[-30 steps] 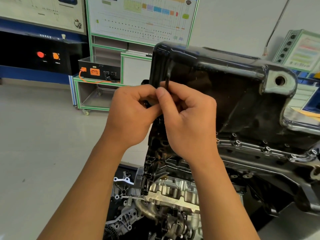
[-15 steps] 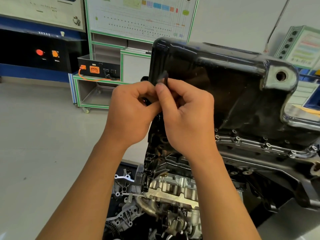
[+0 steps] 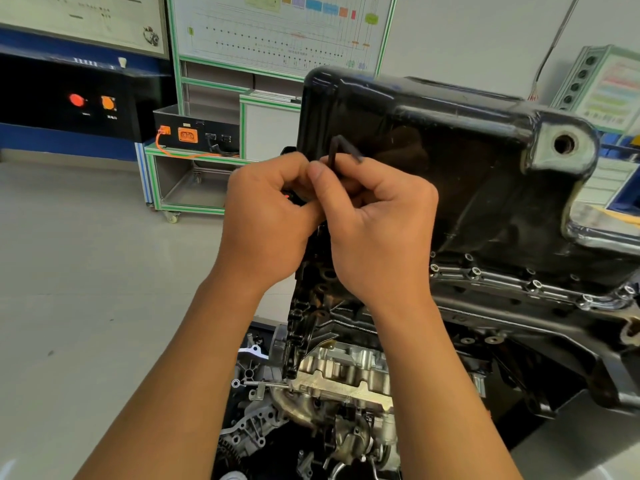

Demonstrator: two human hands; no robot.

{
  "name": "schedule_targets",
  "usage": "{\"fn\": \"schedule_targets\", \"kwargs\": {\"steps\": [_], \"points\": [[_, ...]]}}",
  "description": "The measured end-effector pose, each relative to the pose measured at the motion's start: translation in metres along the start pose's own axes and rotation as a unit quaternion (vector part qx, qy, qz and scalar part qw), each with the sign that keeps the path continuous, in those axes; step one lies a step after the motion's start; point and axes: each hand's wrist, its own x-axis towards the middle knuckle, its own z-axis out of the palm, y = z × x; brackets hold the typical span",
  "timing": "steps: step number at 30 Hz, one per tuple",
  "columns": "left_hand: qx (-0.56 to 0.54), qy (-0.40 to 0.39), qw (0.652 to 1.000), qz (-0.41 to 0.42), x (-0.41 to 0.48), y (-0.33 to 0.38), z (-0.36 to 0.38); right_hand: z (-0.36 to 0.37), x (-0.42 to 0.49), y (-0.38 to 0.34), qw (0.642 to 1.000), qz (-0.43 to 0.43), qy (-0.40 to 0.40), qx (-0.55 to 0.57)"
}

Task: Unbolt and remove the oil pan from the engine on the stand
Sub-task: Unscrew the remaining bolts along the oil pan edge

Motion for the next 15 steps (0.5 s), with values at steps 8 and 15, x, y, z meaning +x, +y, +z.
{"fn": "schedule_targets", "kwargs": {"steps": [8, 15], "points": [[-0.031, -0.117, 0.993, 0.016, 0.000, -0.001, -0.012, -0.002, 0.001, 0.000, 1.000, 0.003, -0.006, -0.001], [-0.004, -0.015, 1.000, 0.000, 0.001, -0.004, 0.003, -0.002, 0.000, 0.002, 1.000, 0.000, 0.014, 0.020]]}}
